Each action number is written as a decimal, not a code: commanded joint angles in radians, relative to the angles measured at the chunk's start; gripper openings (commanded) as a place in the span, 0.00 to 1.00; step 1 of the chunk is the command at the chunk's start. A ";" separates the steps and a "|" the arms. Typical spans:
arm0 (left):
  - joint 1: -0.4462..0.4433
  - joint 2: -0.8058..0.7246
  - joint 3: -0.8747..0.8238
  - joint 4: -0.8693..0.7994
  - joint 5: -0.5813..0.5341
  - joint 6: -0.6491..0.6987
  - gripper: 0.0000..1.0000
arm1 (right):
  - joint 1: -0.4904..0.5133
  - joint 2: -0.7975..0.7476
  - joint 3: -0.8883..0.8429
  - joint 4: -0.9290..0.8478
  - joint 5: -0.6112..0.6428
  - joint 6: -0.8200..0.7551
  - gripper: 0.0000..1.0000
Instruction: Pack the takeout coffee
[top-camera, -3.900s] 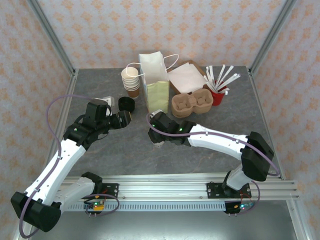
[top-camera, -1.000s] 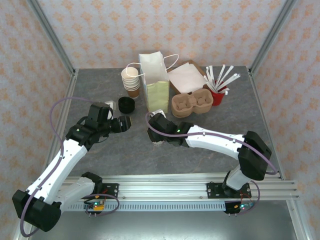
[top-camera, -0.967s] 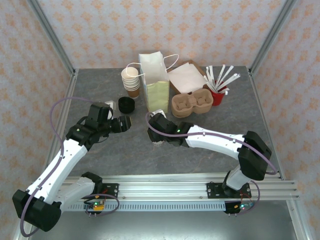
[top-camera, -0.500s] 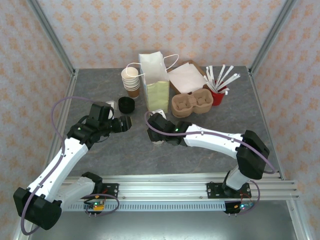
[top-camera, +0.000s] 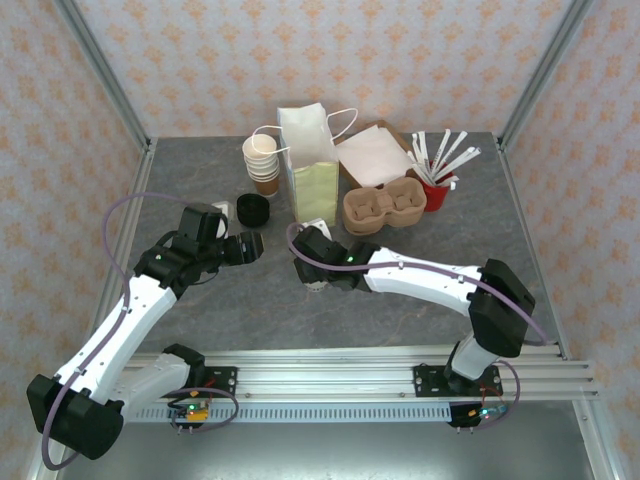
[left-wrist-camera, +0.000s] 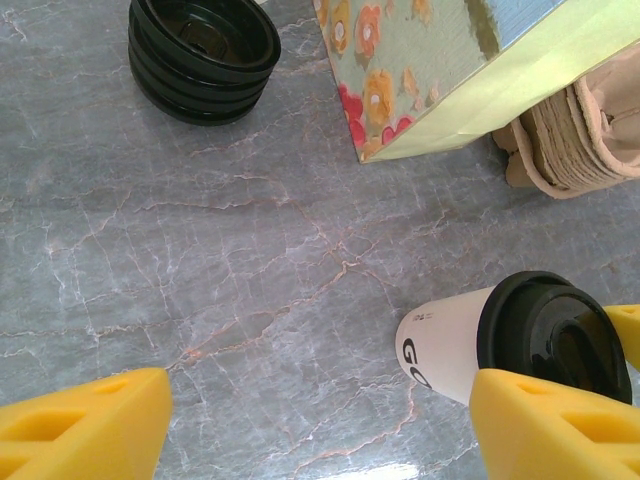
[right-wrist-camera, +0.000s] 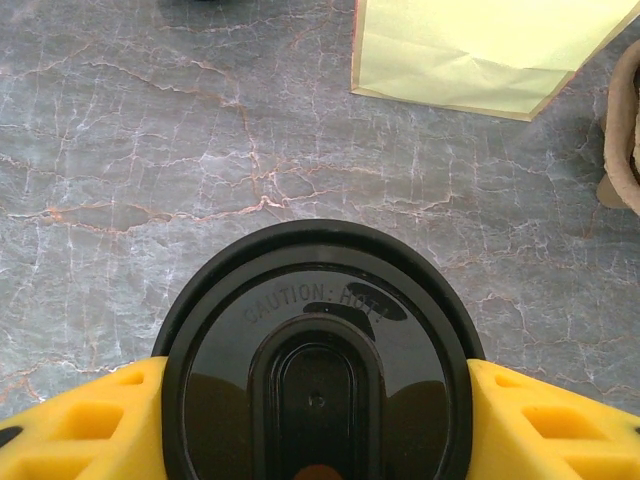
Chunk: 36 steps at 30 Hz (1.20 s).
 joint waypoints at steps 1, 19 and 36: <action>0.003 -0.004 0.013 -0.019 0.003 0.013 0.79 | -0.009 0.148 -0.126 -0.383 -0.022 -0.002 0.56; 0.002 -0.004 0.020 -0.015 0.009 0.007 0.80 | -0.017 0.083 -0.021 -0.317 -0.039 -0.004 0.62; -0.006 -0.004 0.040 -0.014 0.015 0.005 0.80 | -0.057 0.032 0.105 -0.325 -0.074 -0.006 0.75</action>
